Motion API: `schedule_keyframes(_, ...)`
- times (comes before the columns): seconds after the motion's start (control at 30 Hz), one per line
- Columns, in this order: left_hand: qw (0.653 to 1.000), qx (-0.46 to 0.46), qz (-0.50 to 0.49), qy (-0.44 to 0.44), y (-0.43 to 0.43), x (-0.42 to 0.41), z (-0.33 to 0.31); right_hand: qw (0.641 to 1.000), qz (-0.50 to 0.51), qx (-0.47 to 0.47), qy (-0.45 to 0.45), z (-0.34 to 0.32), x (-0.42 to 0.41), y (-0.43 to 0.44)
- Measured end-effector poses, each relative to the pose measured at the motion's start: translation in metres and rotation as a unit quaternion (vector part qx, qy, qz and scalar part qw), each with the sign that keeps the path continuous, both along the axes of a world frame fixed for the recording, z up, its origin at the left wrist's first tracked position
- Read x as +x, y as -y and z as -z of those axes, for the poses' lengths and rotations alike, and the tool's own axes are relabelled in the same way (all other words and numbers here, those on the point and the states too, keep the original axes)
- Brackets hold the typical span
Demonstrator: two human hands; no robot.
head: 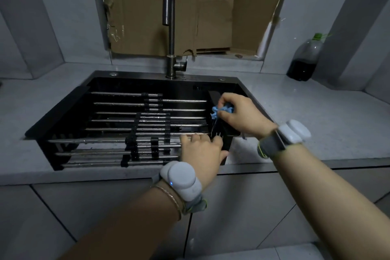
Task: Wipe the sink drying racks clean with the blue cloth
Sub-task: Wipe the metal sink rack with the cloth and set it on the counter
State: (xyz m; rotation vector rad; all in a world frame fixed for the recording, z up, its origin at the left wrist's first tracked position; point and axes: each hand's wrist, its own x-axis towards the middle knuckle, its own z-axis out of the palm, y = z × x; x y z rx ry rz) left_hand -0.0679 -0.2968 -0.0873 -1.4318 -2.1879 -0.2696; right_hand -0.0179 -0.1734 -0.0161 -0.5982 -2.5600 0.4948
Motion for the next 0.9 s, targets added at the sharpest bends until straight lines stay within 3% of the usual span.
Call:
schedule_keyframes(0.33,0.993,0.117,0.022,-0.017,-0.007,-0.008,0.017,0.995,0.060,-0.018,0.072,0.001,-0.051,-0.041)
schedule_keyframes(0.73,0.989,0.142,0.032,-0.024,-0.008,-0.011,0.019,0.995,0.018,-0.069,-0.063,0.019,0.052,0.037)
schedule_keyframes(0.9,0.987,0.150,0.049,-0.031,-0.007,-0.012,0.020,0.994,0.047,-0.102,-0.013,0.007,0.021,0.008)
